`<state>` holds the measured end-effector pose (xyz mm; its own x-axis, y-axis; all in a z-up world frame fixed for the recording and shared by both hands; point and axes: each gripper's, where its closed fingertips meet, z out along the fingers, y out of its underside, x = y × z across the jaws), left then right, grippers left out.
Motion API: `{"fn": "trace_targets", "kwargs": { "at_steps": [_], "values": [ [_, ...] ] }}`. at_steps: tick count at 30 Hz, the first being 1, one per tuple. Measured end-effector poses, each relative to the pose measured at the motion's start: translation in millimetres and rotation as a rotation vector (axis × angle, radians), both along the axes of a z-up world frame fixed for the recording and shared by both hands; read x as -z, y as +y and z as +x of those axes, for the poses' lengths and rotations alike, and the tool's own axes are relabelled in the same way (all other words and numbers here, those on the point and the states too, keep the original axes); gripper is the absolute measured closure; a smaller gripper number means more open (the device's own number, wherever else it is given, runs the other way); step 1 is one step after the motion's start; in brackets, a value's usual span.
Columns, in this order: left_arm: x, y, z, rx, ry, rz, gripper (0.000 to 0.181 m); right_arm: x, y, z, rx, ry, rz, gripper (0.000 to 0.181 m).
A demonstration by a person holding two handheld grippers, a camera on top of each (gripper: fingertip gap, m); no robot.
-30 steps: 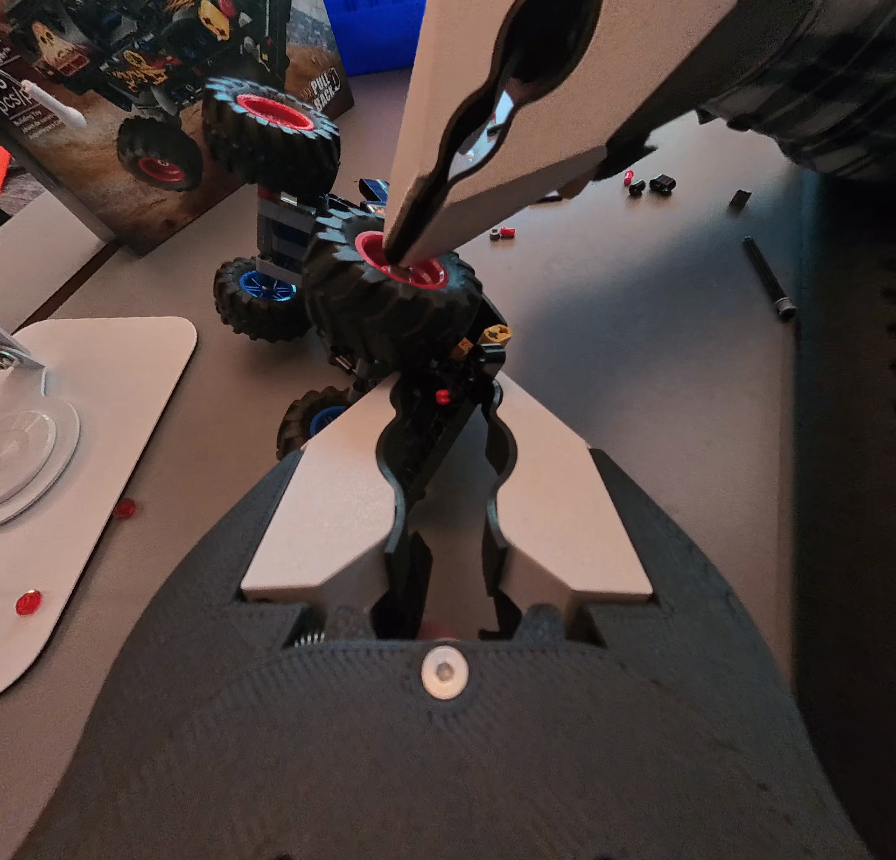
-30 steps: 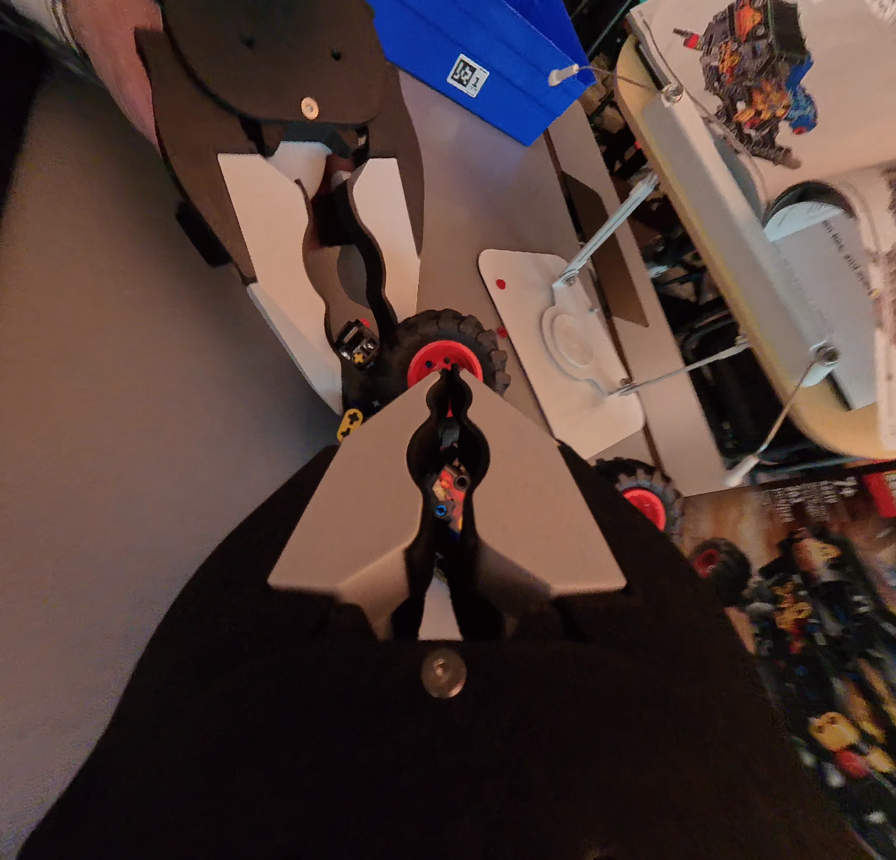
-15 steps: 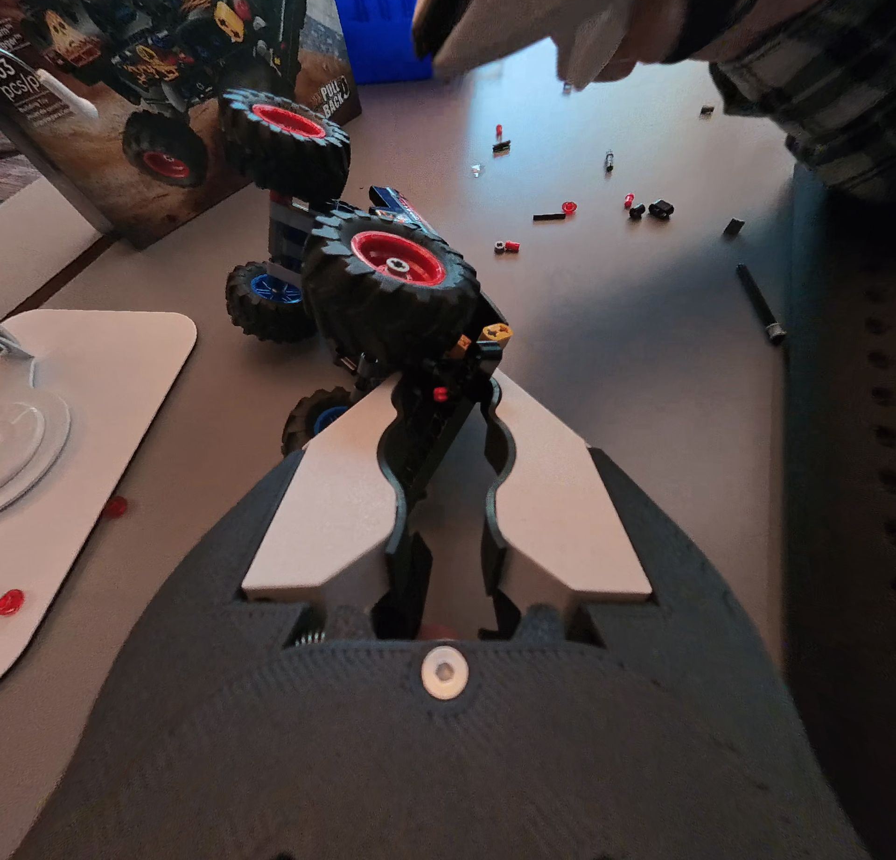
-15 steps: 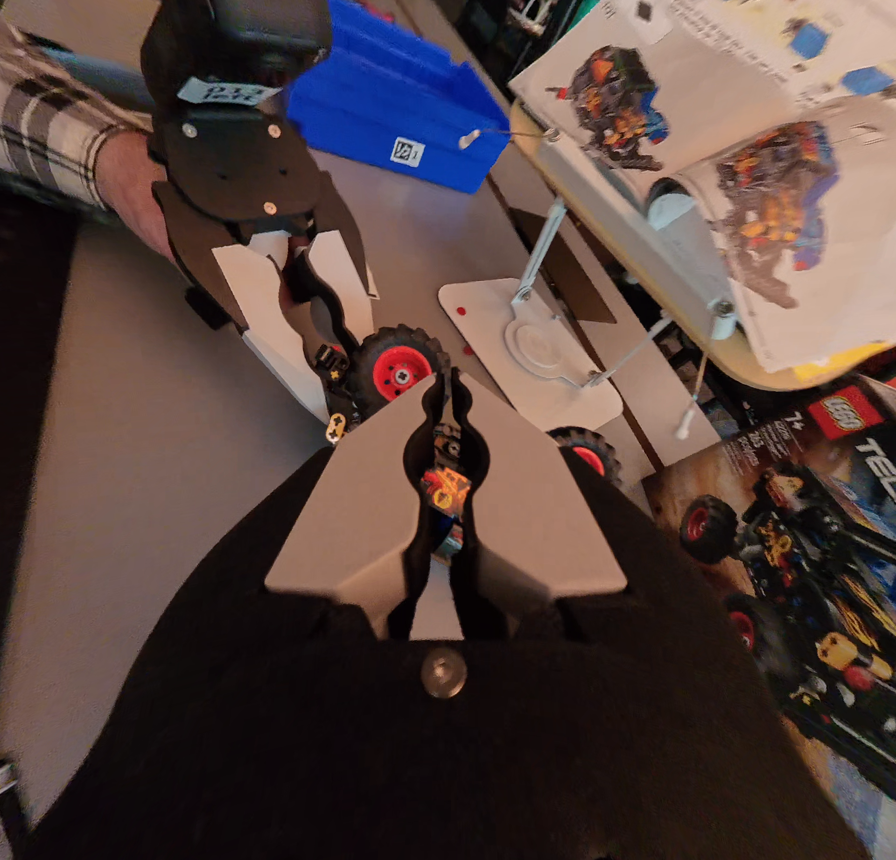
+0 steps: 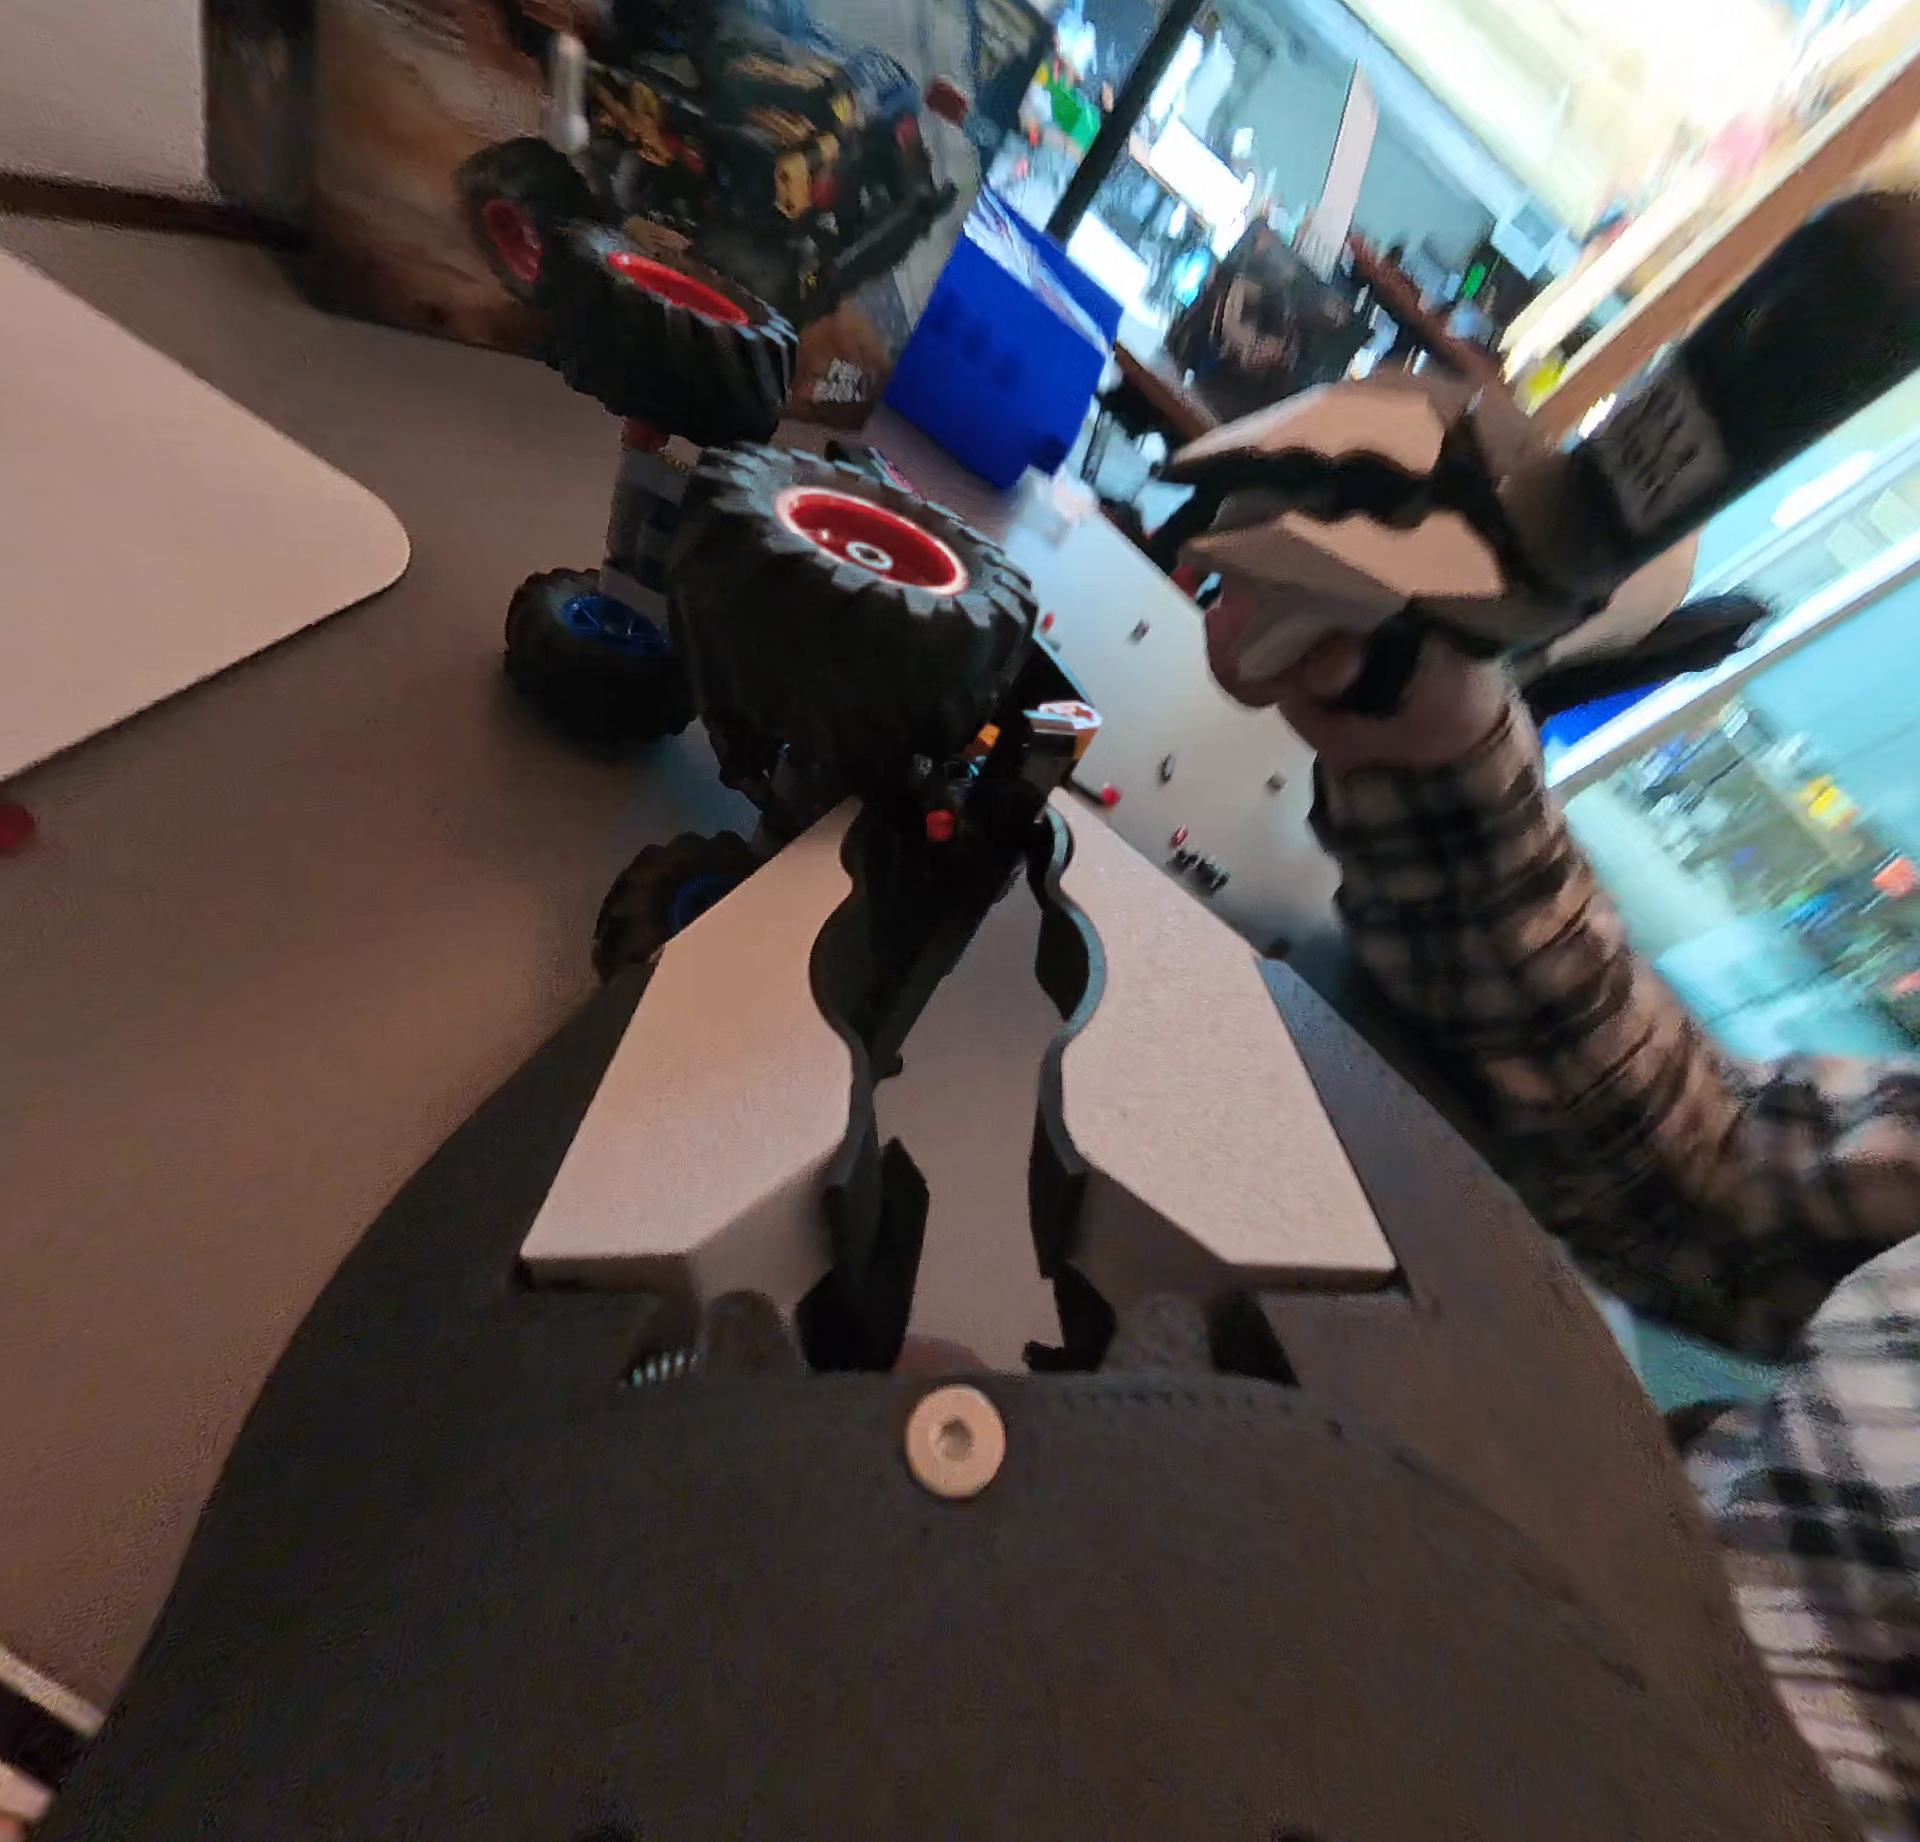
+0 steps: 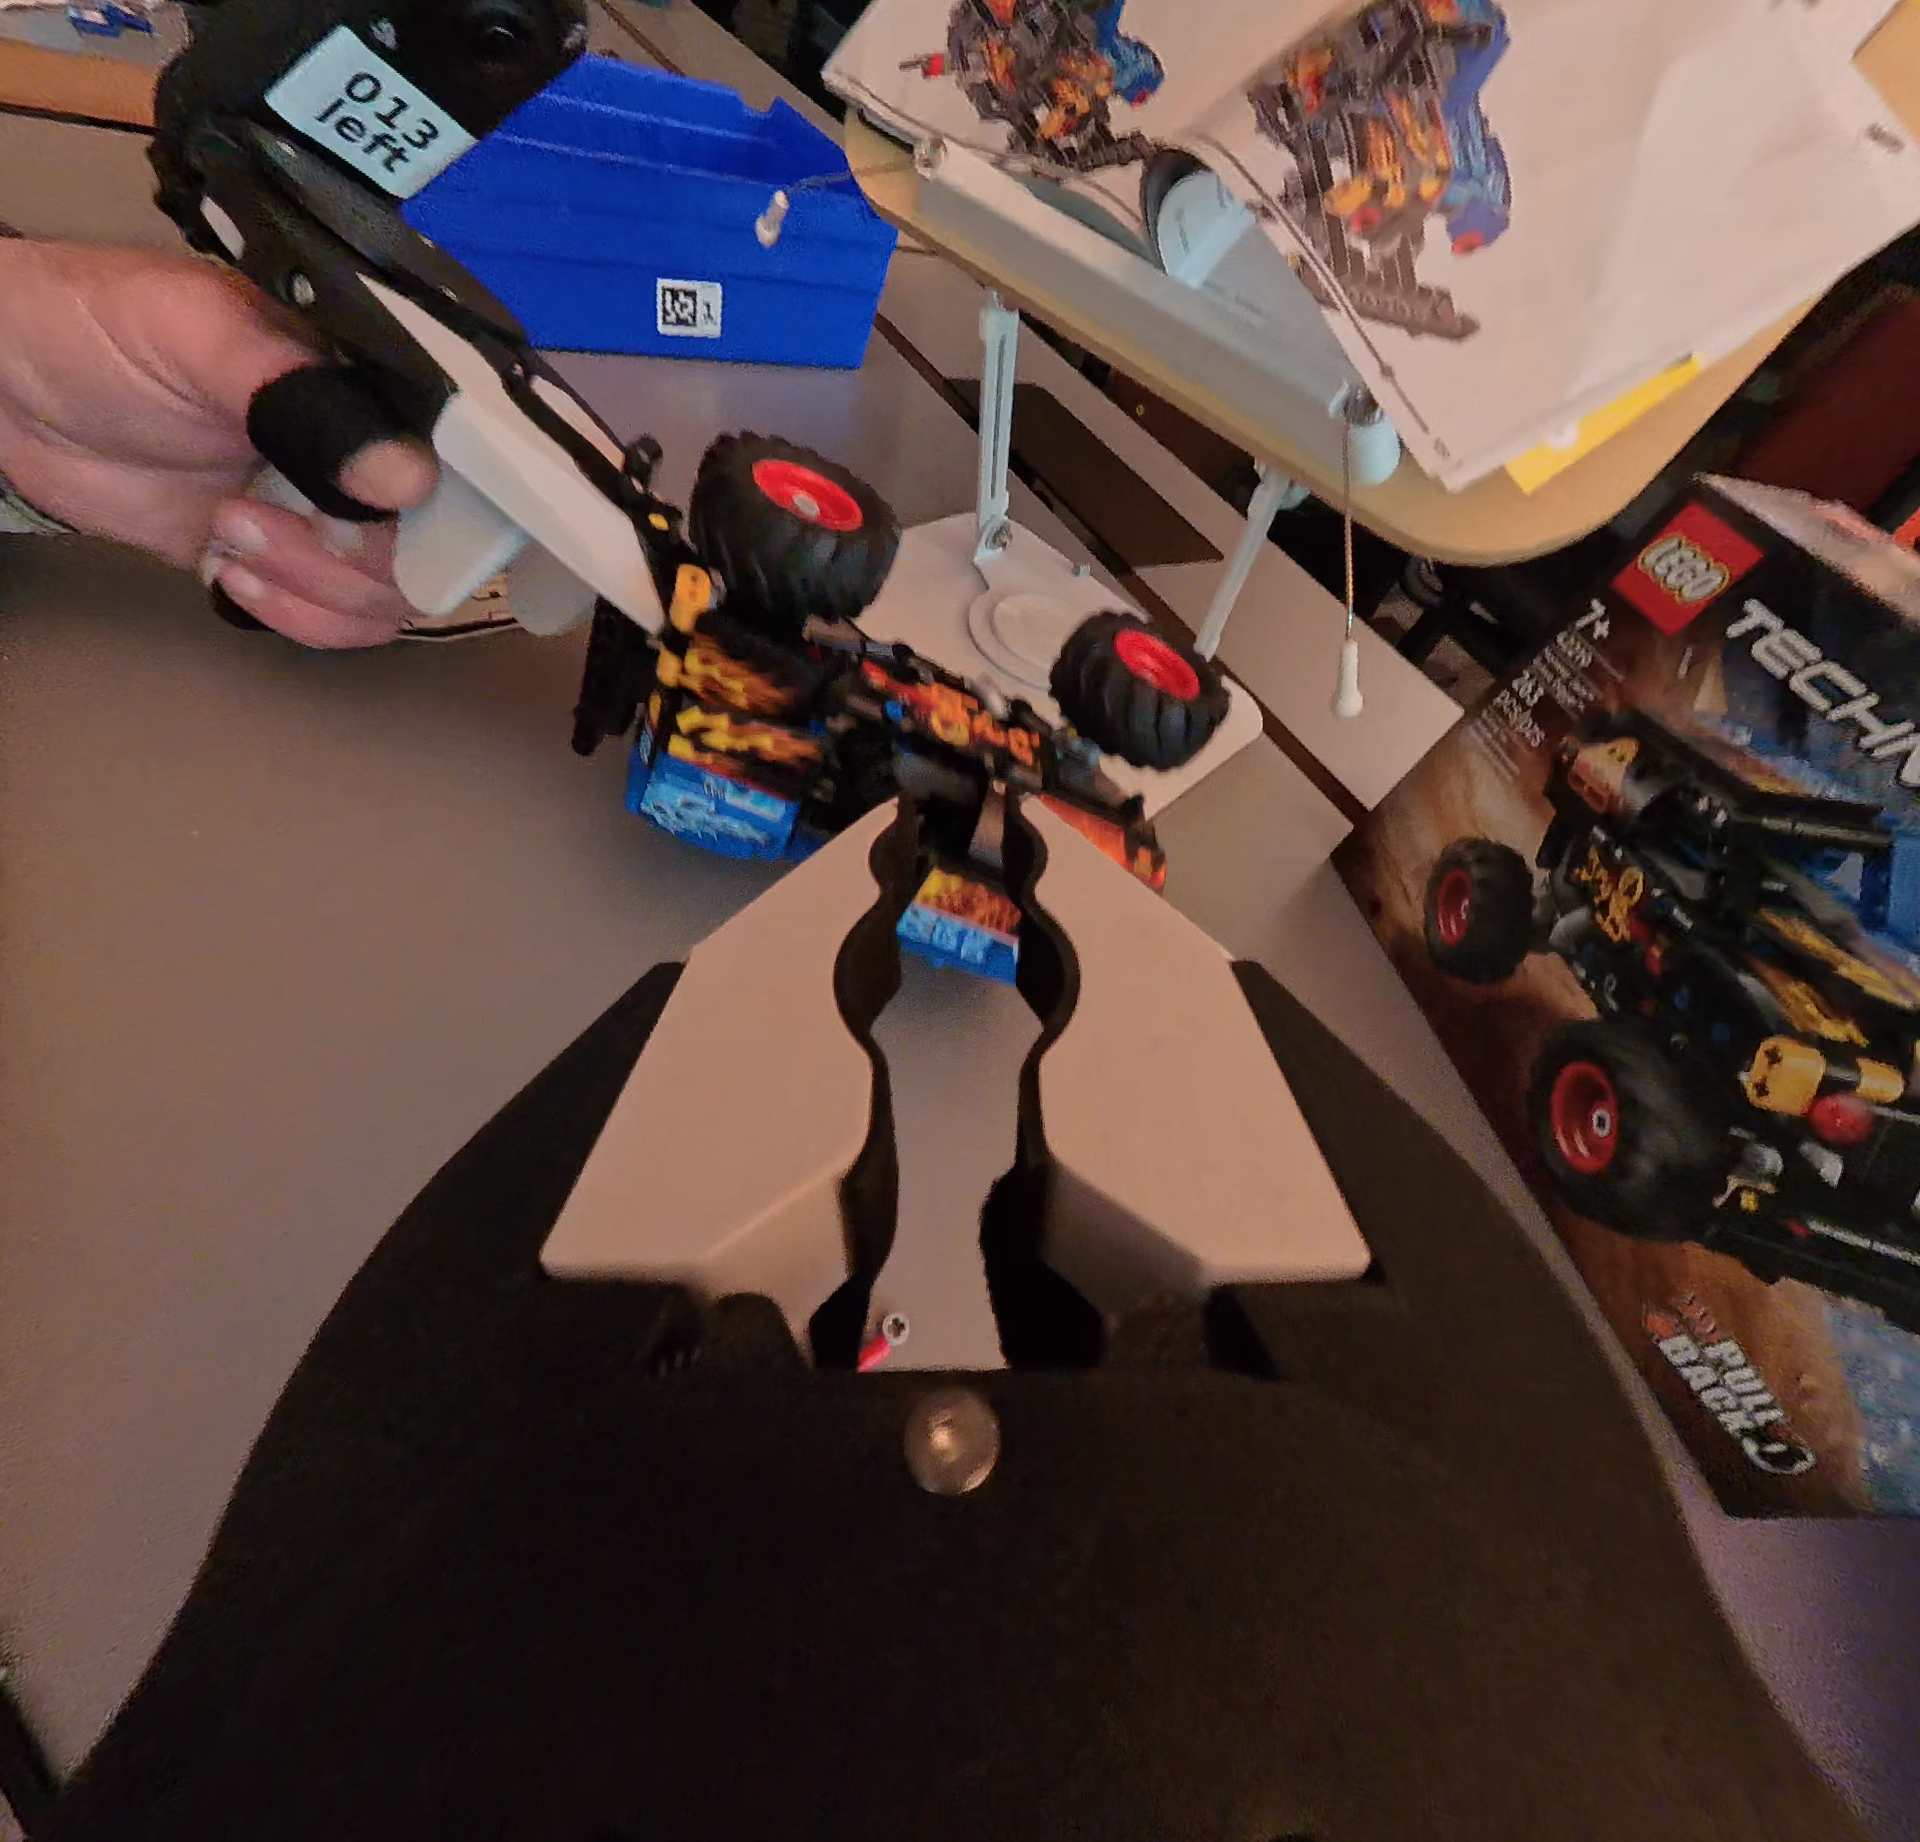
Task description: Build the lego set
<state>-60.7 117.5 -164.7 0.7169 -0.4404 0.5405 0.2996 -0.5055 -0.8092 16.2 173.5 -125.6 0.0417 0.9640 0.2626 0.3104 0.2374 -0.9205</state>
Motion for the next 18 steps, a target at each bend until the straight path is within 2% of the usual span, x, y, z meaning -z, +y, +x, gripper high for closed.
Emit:
{"fn": "trace_targets", "kwargs": {
  "at_steps": [5,9,11,15,17,18],
  "values": [
    [-9.0,3.6,-35.4,-0.158,-0.360,-0.051,0.157,8.1,5.9,1.3,0.008,-0.010,-0.022,0.167],
    [-6.1,4.1,-58.0,-0.254,-0.509,-0.059,0.156,13.1,6.7,-2.6,0.018,-0.019,-0.025,0.166],
    [-1.3,6.7,-70.2,-0.301,-0.557,-0.071,0.155,14.3,8.6,-8.2,0.048,-0.024,-0.003,0.161],
    [13.3,10.7,-96.3,-0.399,-0.553,-0.107,0.152,23.5,5.3,-27.1,0.062,-0.074,0.074,0.158],
    [24.2,11.4,-107.4,-0.438,-0.539,-0.136,0.167,30.9,2.0,-33.2,0.052,-0.097,0.079,0.159],
    [25.9,10.8,-110.3,-0.447,-0.526,-0.138,0.167,33.1,0.1,-34.6,0.044,-0.102,0.075,0.159]
  ]
}}
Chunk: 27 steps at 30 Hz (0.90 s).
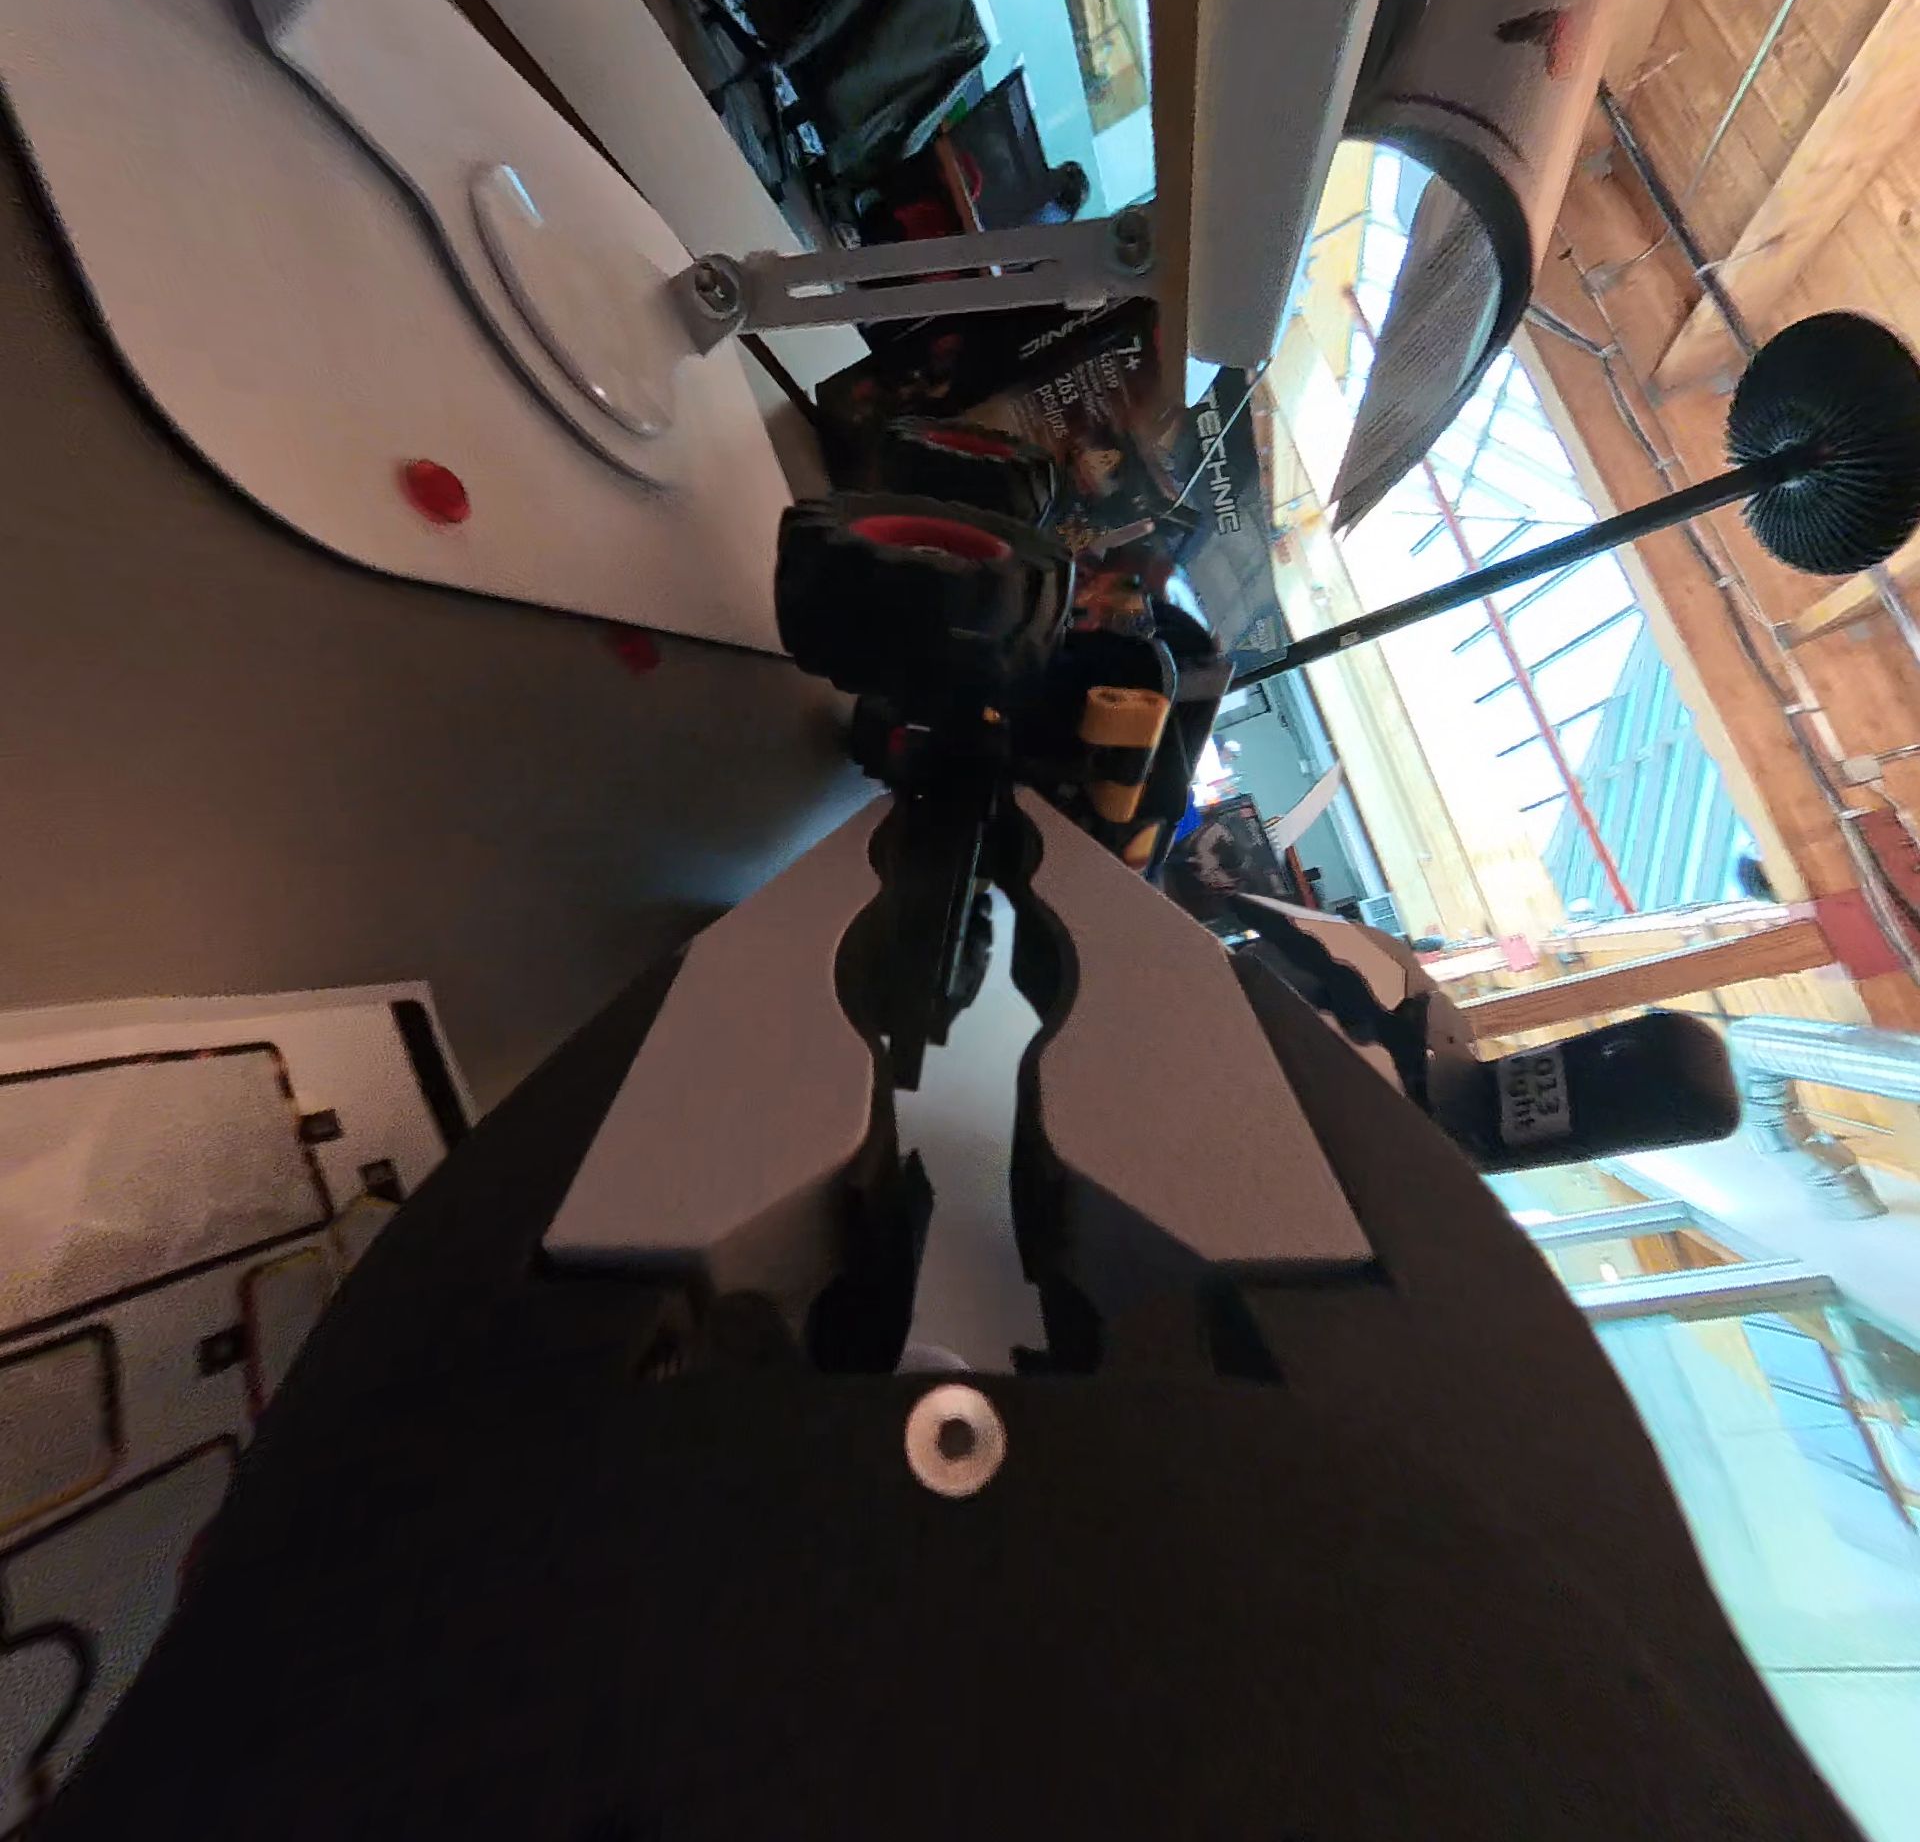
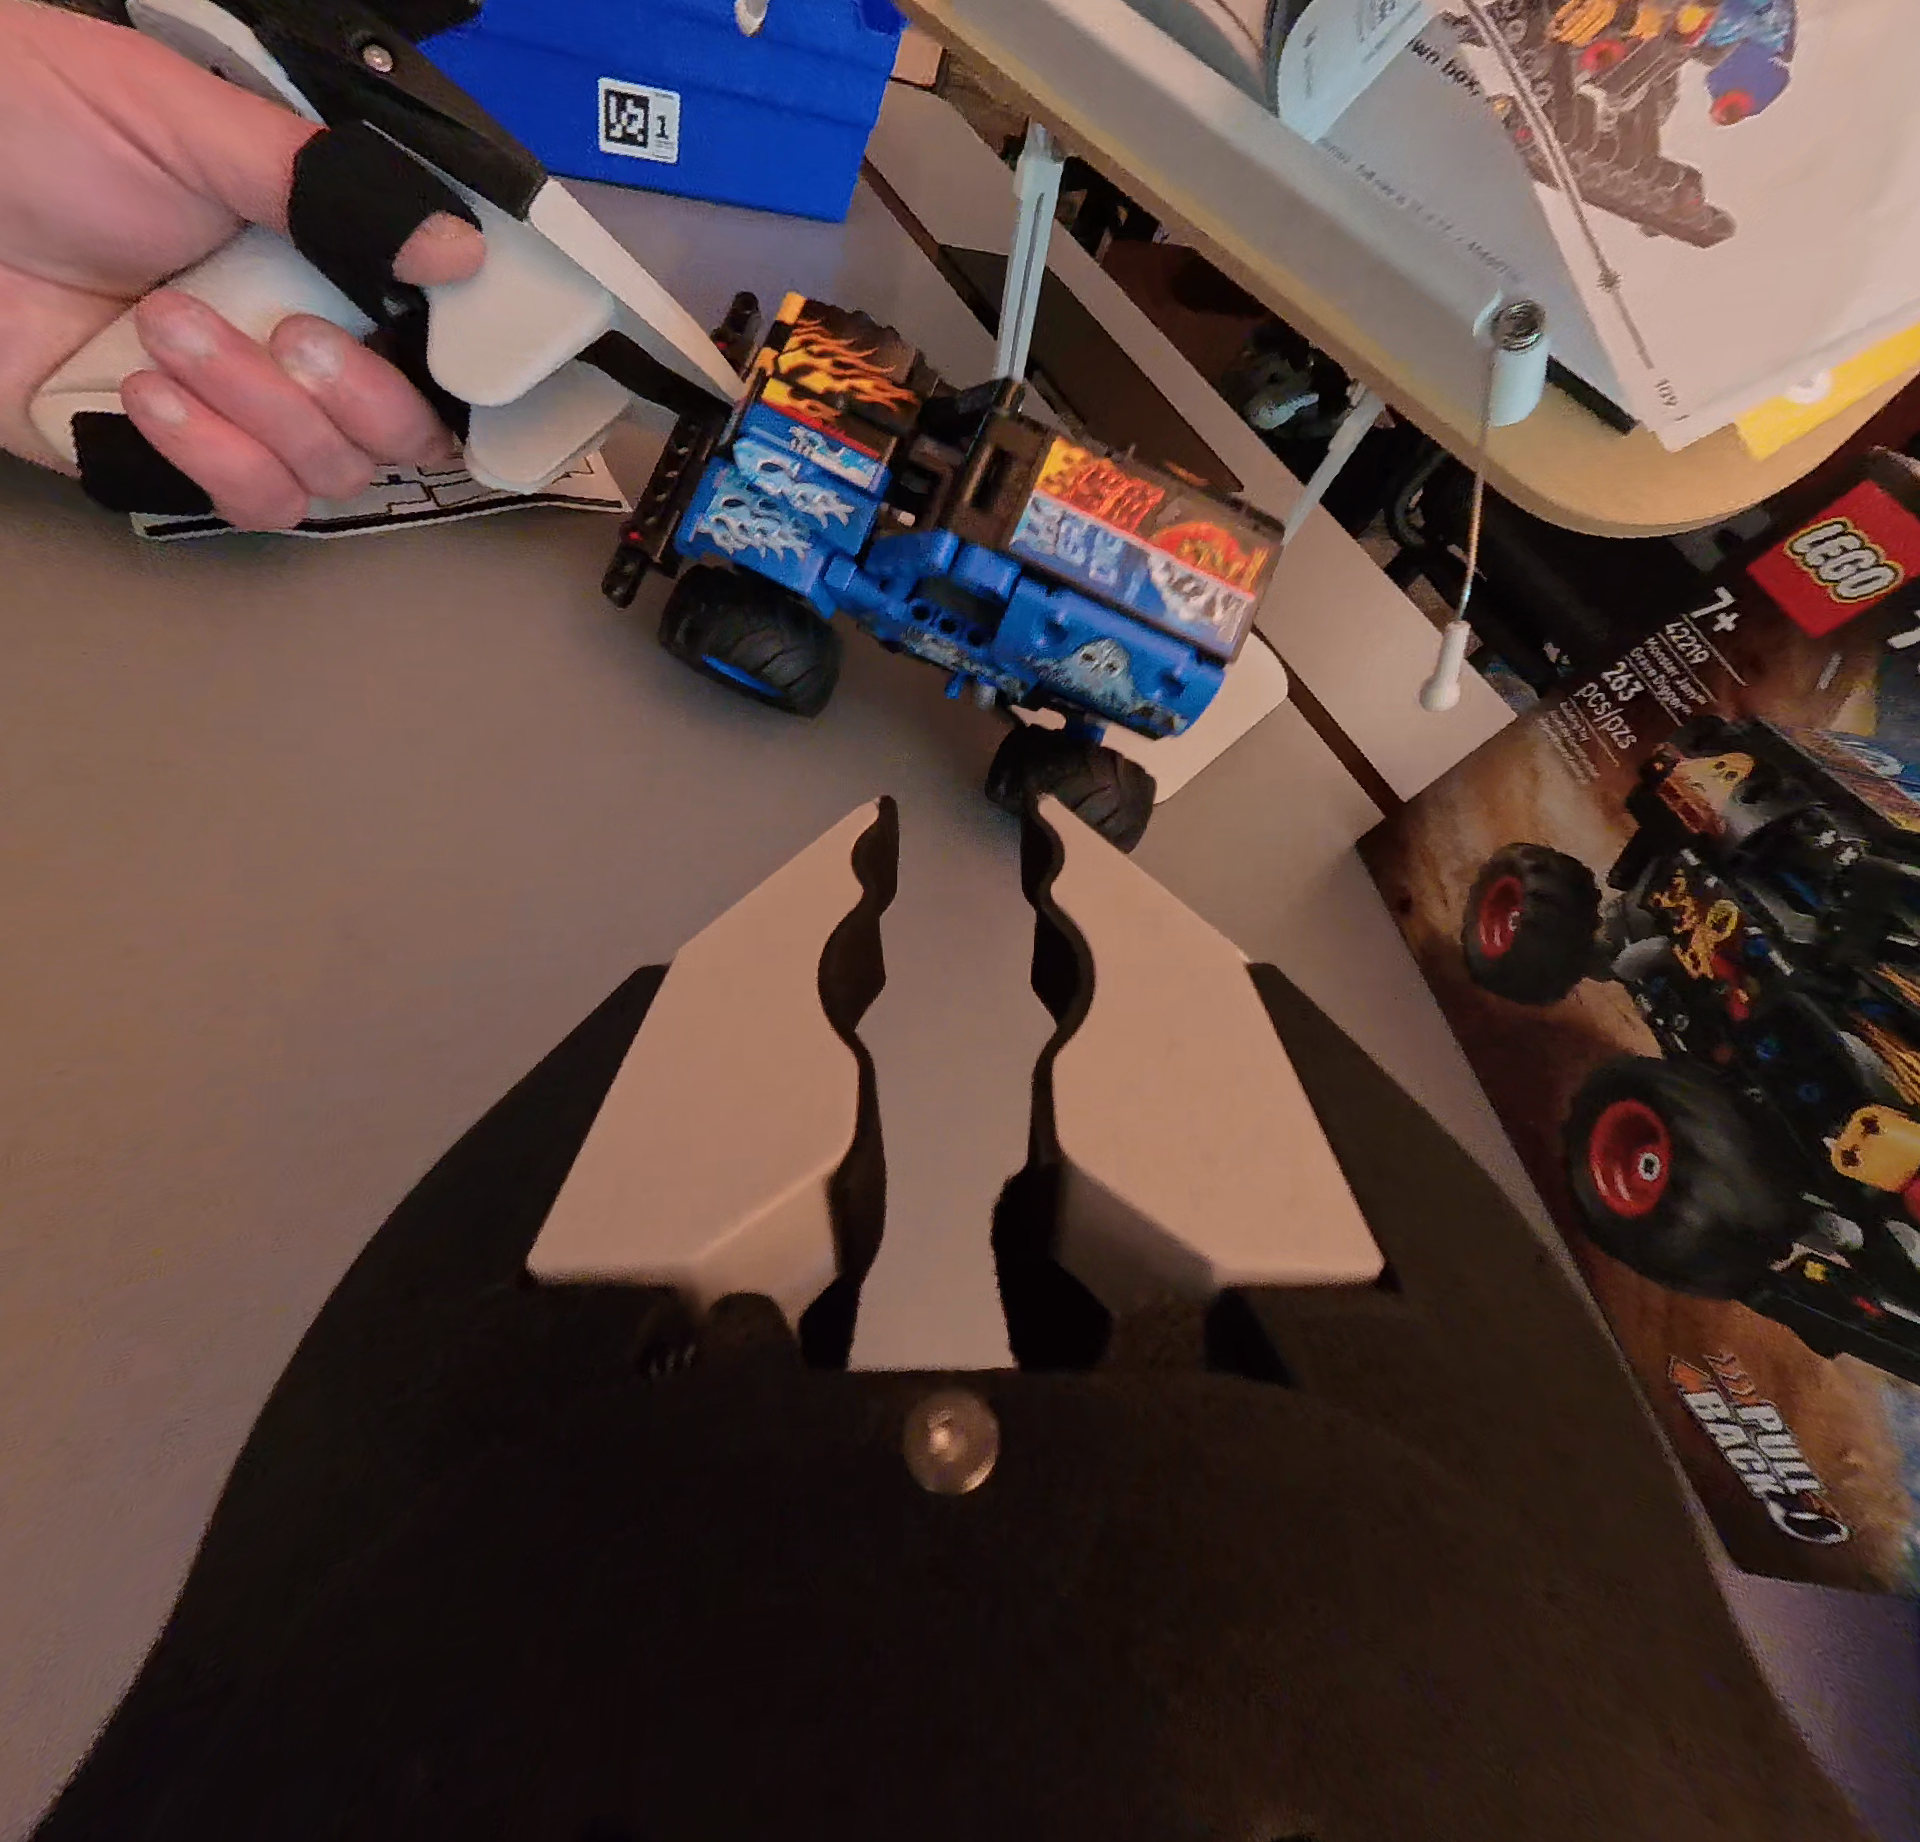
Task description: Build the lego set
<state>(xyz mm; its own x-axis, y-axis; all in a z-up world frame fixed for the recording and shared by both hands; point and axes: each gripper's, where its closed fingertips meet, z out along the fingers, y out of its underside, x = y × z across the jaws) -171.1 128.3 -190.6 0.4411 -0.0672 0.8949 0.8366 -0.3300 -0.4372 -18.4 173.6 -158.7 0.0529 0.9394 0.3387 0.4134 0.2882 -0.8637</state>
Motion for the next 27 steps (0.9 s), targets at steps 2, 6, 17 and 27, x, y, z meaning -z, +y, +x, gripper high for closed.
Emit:
{"fn": "trace_targets", "kwargs": {
  "at_steps": [2,6,17,27],
  "values": [
    [4.9,-0.3,-5.5,-0.008,0.030,-0.025,0.165,3.5,-0.8,0.1,-0.002,-0.008,-0.001,0.160],
    [16.5,0.5,-11.6,0.020,0.088,-0.083,0.149,7.3,2.8,3.5,0.008,-0.011,-0.018,0.161],
    [-17.2,-7.0,-16.8,0.064,0.927,-0.183,0.106,2.1,16.1,18.9,0.050,0.000,-0.010,0.163],
    [11.7,65.9,0.4,0.316,1.363,-0.342,0.097,7.4,12.1,19.8,0.035,-0.015,-0.015,0.163]
  ]
}}
